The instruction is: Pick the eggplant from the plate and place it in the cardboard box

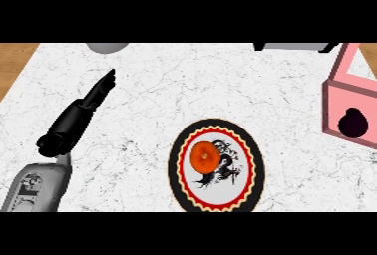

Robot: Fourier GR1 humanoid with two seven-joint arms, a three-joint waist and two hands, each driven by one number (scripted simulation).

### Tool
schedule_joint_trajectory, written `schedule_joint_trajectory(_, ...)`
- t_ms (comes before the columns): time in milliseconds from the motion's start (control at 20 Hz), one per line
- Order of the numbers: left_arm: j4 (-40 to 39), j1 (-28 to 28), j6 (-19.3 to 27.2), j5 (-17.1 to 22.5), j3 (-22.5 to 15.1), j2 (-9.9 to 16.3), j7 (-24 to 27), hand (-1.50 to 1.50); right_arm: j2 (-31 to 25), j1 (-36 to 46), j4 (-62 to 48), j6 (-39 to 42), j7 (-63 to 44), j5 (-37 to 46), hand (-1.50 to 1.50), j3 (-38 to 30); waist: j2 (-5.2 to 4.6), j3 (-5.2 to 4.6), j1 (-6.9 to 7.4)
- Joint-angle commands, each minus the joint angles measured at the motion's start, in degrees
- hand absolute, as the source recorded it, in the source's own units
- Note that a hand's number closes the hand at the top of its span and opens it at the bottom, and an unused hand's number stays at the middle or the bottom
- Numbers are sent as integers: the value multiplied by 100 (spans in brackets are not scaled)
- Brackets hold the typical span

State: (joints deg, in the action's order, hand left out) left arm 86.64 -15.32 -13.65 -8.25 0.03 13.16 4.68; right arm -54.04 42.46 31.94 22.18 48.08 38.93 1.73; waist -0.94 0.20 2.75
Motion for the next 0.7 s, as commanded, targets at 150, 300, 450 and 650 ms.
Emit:
schedule_joint_trajectory(150, 7, 145, 37, 2, 27, -22, 56, 0, 603, 472, -979, 1660, 268, -2001, -150, -1414, 48, 13, -47)
schedule_joint_trajectory(300, 39, -32, 20, 8, 62, 28, -115, 0, 581, 701, -1533, 2104, -563, -2652, -150, -1950, 33, 12, -77)
schedule_joint_trajectory(450, -25, -130, 1, -13, 88, 74, -46, 0, 236, 1057, -1989, 2418, -1392, -3031, -150, -2311, -14, 4, -44)
schedule_joint_trajectory(650, 71, -74, 148, -101, -65, -145, -118, 0, -172, 1127, -2294, 2412, -1783, -3326, -150, -2644, -72, 23, 46)
